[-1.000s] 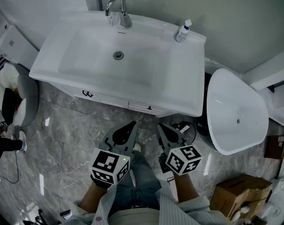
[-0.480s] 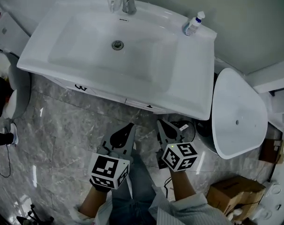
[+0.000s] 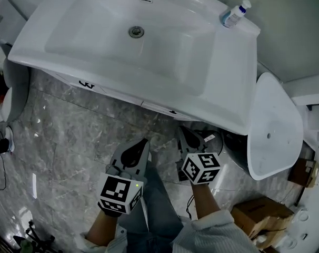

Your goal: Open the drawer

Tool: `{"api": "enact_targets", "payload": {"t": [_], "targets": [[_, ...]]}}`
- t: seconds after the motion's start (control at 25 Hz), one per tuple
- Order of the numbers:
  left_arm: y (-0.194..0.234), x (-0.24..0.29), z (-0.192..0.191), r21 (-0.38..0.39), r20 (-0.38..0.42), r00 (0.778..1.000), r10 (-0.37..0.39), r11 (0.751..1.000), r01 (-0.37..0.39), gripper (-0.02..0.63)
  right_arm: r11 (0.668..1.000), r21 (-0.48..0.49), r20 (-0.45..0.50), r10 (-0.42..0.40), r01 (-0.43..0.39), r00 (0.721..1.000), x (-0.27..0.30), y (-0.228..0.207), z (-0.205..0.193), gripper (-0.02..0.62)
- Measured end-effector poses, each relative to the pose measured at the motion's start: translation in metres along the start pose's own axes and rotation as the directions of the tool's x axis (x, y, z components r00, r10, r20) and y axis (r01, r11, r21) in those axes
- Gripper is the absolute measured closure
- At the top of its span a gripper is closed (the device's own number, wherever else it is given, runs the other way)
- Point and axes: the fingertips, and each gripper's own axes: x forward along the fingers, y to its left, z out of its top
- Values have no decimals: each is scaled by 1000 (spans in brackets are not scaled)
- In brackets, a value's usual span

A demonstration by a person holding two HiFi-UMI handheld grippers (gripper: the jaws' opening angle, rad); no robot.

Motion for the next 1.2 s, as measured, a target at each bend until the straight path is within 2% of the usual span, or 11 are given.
{"api": "enact_targets", "payload": {"t": [0.16,0.44,0.8,0.92,1.2], "targets": [[11,8,-18,-15,-6,1000,30,999,-30,589,1000,-9,-5,-26,25,1000,18,-14,-16,588],[23,20,-36,-21,8,999,39,999,-39,589,998,-2,1,-55,55,998,50,-26,-39,586],[43,27,-51,-38,-4,997,71,997,-72,589,994,46,-37,-102,104,994,83,-49,-64,582],[45,27,-56,-45,-9,998,69,997,-69,589,991,60,-59,-116,119,992,92,-53,-72,555],[50,24,-61,-45,-14,998,67,997,-68,589,980,103,-89,-159,168,983,109,-66,-82,447]]}}
